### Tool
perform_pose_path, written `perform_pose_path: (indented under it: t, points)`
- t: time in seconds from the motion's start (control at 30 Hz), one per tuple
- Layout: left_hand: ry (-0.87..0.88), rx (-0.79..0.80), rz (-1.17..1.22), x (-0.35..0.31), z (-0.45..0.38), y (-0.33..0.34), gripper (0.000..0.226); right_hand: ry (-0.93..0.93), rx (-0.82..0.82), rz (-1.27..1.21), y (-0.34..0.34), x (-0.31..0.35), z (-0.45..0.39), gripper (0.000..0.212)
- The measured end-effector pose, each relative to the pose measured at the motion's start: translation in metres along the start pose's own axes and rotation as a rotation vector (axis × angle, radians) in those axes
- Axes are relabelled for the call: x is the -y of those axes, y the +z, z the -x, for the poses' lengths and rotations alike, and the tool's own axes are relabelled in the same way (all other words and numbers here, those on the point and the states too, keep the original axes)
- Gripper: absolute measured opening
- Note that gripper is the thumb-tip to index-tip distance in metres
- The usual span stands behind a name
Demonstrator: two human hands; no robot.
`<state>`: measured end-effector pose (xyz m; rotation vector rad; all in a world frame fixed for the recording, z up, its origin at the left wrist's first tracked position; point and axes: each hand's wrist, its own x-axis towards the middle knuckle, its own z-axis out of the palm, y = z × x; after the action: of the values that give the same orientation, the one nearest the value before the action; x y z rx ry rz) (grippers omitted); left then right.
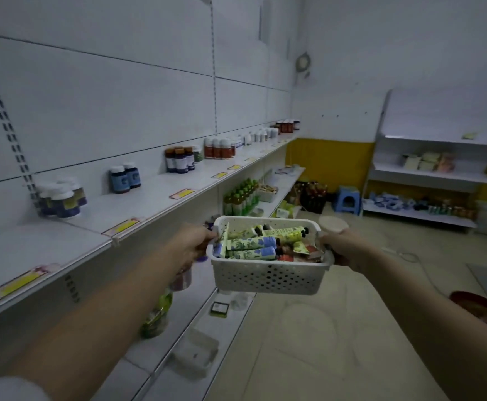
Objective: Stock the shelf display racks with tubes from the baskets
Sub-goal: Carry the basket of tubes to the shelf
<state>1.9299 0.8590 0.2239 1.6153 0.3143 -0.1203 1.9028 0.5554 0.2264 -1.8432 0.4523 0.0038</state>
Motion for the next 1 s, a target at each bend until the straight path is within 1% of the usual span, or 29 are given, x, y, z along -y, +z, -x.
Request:
perform_pose_path:
  t: [0.1, 0.17, 0.37, 0.43, 0.53, 0.6, 0.7, 0.83, 0.9, 1.0]
  points:
    - [0.012, 0.034, -0.007, -0.018, -0.086, 0.031, 0.003, 0.030, -0.067, 0.018, 0.003, 0.010, -0.075, 0.011]
    - [0.027, 0.075, -0.035, -0.032, -0.141, 0.053, 0.011, 0.041, -0.122, 0.013, 0.001, 0.020, -0.120, 0.007]
    - [0.038, 0.174, -0.094, -0.075, -0.275, 0.132, 0.014, 0.086, -0.175, 0.027, -0.027, 0.047, -0.242, 0.016]
    - [0.047, 0.198, -0.076, -0.088, -0.317, 0.162, 0.014, 0.080, -0.195, 0.010, -0.039, 0.050, -0.287, 0.019]
    - [0.071, 0.185, -0.115, -0.100, -0.379, 0.209, 0.009, 0.080, -0.207, 0.026, -0.054, 0.047, -0.359, 0.025]
    - [0.077, 0.177, -0.122, -0.105, -0.419, 0.241, 0.011, 0.080, -0.199, 0.028, -0.066, 0.045, -0.411, 0.026]
    - [0.074, 0.161, -0.115, -0.116, -0.481, 0.292, 0.010, 0.095, -0.173, 0.029, -0.089, 0.049, -0.493, 0.023]
    - [0.075, 0.161, -0.092, -0.138, -0.551, 0.353, 0.011, 0.090, -0.167, 0.008, -0.118, 0.064, -0.591, 0.024]
    - [0.086, 0.146, -0.088, -0.150, -0.586, 0.377, 0.009, 0.083, -0.175, 0.011, -0.129, 0.075, -0.637, 0.025]
    - [0.095, 0.131, -0.073, -0.165, -0.638, 0.406, 0.008, 0.087, -0.140, 0.037, -0.137, 0.090, -0.699, 0.026]
